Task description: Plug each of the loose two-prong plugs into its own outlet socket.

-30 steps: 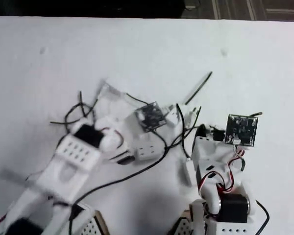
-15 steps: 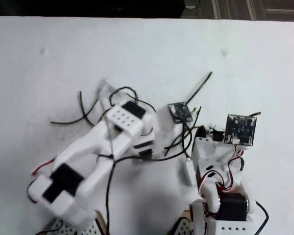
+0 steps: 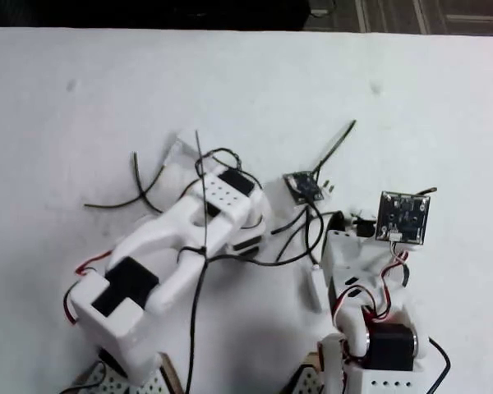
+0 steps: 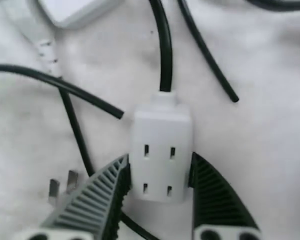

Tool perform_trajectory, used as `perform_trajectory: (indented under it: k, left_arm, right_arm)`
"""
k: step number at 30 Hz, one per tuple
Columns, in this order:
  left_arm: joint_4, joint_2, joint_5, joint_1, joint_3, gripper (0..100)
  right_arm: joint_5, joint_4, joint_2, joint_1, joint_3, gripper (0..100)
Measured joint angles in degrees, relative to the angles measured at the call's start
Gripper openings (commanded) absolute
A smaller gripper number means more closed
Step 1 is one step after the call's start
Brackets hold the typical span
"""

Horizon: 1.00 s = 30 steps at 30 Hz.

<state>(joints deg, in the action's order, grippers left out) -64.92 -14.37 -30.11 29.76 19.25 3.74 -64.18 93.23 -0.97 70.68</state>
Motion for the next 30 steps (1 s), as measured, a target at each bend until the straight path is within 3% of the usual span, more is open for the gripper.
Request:
perform_trajectory:
  k: [10, 14, 20, 26, 30]
  left_arm:
    - [0.1, 0.1, 12.1, -1.8, 0.5, 13]
    - [-1.1, 2.8, 13.4, -2.3, 2.9, 24]
    - [-4.7, 14.3, 13.5, -3.5, 8.2, 30]
    - [-4.7, 23.5, 13.5, -4.0, 12.2, 30]
    - [-6.6, 27.8, 13.5, -9.3, 12.2, 27]
  right_arm:
    - [0.0, 0.0, 0.0, 0.0, 0.0, 1.6]
    - [0.0, 0.0, 0.0, 0.0, 0.0, 1.6]
    - [0.0, 0.0, 0.0, 0.0, 0.0, 1.6]
    - [0.0, 0.0, 0.0, 0.0, 0.0, 1.6]
    - [0.0, 0.0, 0.0, -1.4, 0.0, 1.6]
